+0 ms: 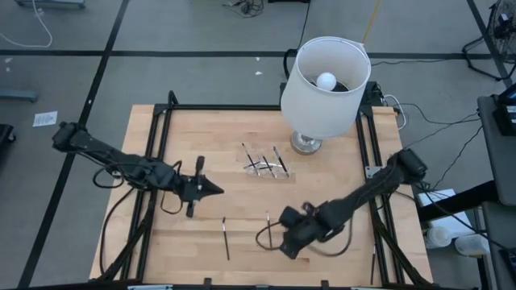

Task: Pick & Place Makeup Brushes
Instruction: Put the black liner brush into the transparent organizer

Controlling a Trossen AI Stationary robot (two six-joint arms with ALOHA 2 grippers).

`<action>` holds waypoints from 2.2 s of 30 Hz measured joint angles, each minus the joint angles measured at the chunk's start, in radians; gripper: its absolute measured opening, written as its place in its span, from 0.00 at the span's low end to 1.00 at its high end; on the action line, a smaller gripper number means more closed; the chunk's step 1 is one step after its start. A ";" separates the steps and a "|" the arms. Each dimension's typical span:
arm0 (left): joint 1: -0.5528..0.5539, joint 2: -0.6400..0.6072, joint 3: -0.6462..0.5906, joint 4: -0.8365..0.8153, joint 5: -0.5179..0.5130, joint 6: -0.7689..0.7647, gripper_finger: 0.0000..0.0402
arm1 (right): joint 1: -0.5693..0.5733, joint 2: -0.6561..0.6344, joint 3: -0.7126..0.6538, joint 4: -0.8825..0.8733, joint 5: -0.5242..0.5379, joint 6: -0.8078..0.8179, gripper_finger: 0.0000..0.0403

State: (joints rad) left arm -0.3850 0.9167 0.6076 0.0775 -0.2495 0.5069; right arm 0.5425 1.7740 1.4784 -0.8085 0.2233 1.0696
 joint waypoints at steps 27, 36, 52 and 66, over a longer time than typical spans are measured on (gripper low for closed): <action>0.151 -0.019 -0.017 0.049 0.107 0.065 0.09 | -0.176 0.127 -0.004 -0.040 -0.127 0.171 0.40; 0.150 -0.019 -0.017 0.018 0.108 0.026 0.09 | -0.088 0.133 -0.029 -0.130 -0.174 0.360 0.42; 0.149 -0.019 -0.017 0.022 0.108 0.005 0.09 | -0.021 0.127 -0.313 0.149 -0.221 0.518 0.43; 0.149 -0.019 -0.017 0.018 0.110 -0.004 0.09 | -0.028 0.129 -0.392 0.147 -0.249 0.464 0.28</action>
State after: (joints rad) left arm -0.2359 0.8974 0.5910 0.0959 -0.1390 0.5032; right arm 0.5144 1.9026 1.0864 -0.6613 -0.0255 1.5339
